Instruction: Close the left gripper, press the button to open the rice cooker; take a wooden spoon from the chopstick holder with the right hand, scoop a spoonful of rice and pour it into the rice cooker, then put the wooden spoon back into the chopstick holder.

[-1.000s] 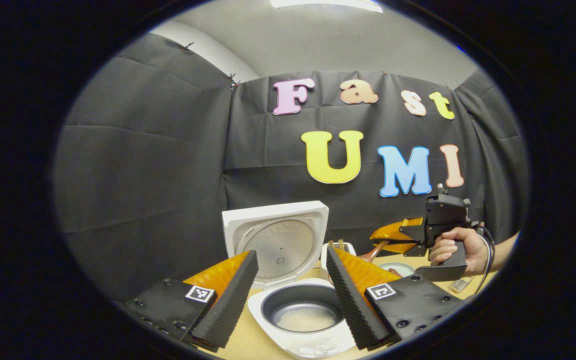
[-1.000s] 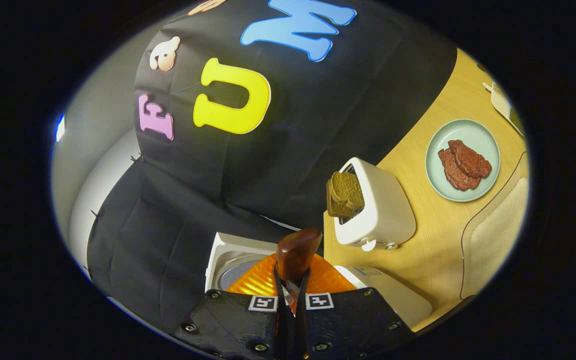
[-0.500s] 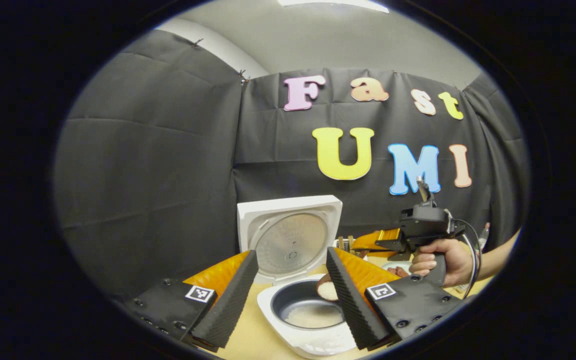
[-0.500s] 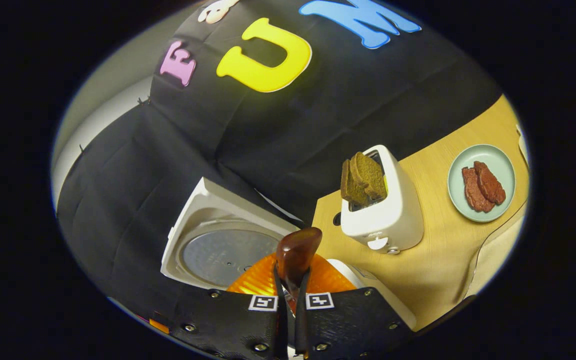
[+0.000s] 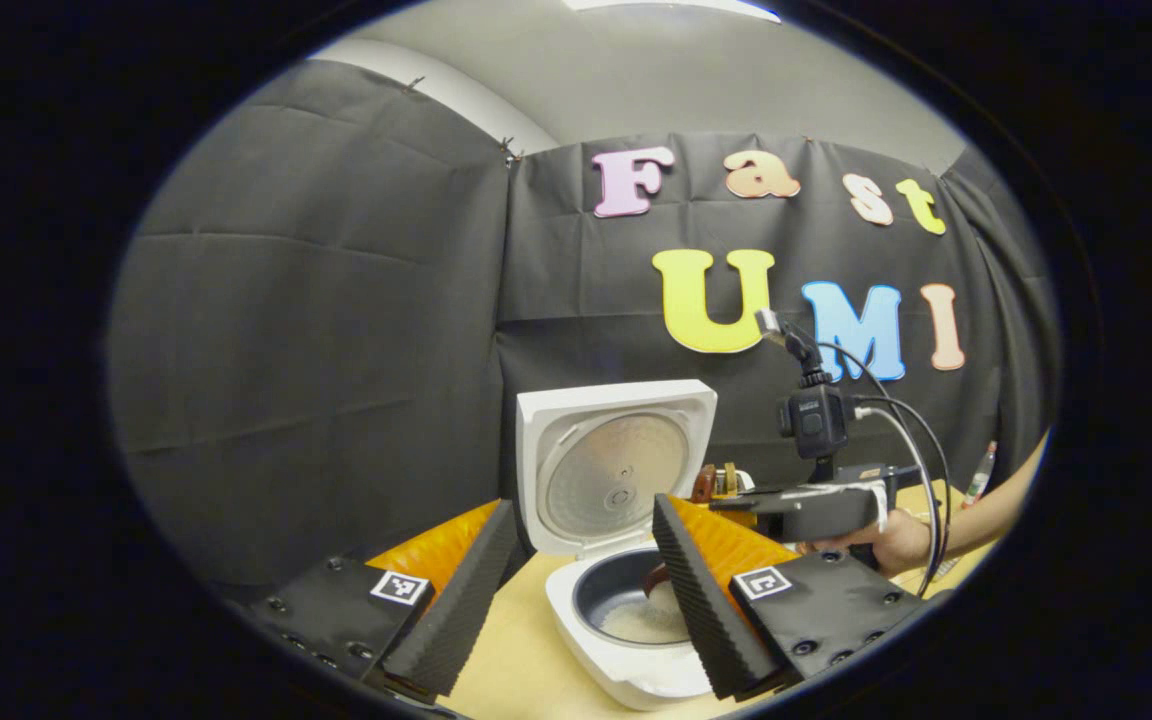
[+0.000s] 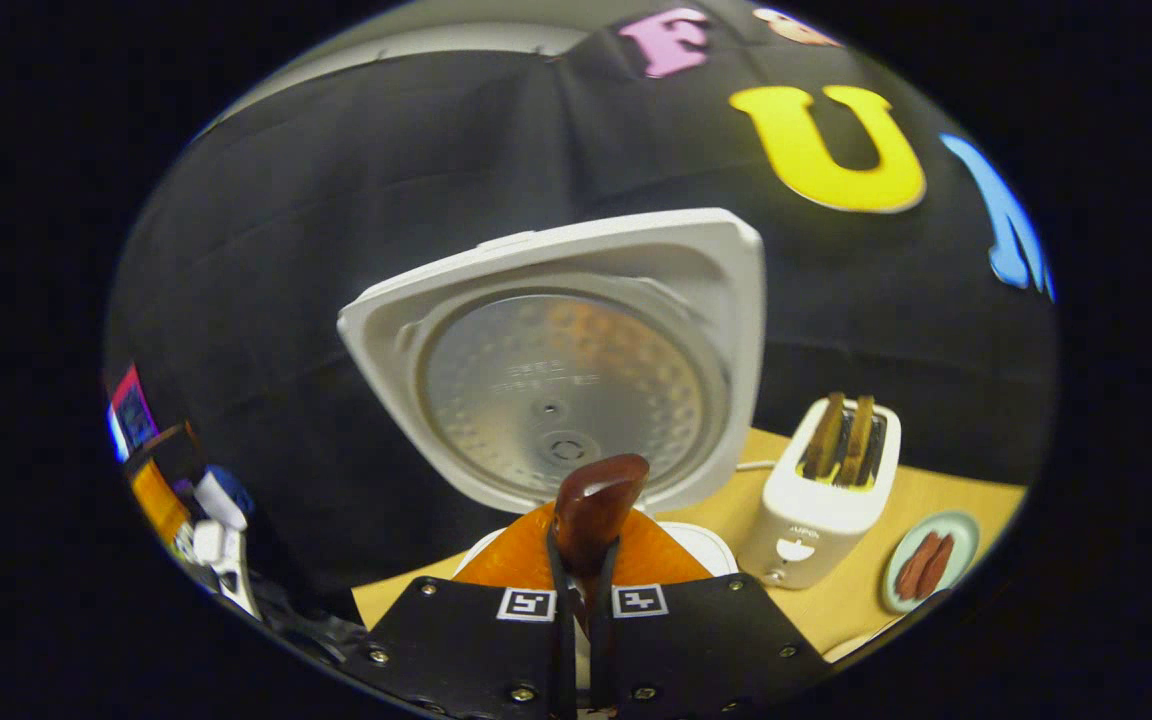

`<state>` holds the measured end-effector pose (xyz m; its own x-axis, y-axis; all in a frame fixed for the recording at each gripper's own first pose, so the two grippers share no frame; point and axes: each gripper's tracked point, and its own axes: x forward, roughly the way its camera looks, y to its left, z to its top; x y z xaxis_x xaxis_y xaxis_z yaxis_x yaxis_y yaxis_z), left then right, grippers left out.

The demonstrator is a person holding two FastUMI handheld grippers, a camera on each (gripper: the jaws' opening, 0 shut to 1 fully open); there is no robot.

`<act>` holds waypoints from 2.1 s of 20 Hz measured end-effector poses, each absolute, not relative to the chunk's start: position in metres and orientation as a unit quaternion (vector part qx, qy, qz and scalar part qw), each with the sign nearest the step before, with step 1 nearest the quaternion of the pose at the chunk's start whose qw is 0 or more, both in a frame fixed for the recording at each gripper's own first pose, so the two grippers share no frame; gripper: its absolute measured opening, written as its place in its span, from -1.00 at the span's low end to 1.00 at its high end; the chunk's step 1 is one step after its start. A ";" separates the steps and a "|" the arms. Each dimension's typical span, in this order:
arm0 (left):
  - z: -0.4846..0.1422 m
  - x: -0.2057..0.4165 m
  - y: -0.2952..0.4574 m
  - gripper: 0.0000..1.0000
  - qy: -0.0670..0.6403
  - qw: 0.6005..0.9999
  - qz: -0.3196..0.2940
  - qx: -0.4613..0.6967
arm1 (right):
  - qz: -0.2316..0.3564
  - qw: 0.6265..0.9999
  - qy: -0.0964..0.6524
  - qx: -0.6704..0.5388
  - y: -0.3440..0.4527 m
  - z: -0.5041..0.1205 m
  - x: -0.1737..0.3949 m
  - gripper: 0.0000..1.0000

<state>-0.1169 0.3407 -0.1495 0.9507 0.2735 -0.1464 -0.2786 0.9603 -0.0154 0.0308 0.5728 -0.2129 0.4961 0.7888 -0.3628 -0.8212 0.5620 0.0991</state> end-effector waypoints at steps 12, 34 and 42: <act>-0.152 -0.127 0.345 0.91 0.079 0.983 0.162 -0.024 | 0.485 0.862 0.147 -0.020 0.569 -0.175 0.020 -0.87; -0.116 -0.068 0.176 0.88 0.054 0.998 0.003 -0.008 | 0.284 0.827 0.224 0.431 0.291 -0.126 0.076 -0.88; -0.104 -0.054 0.110 0.97 0.048 0.998 -0.050 -0.012 | 0.218 0.846 0.196 0.446 0.171 -0.125 0.060 -0.88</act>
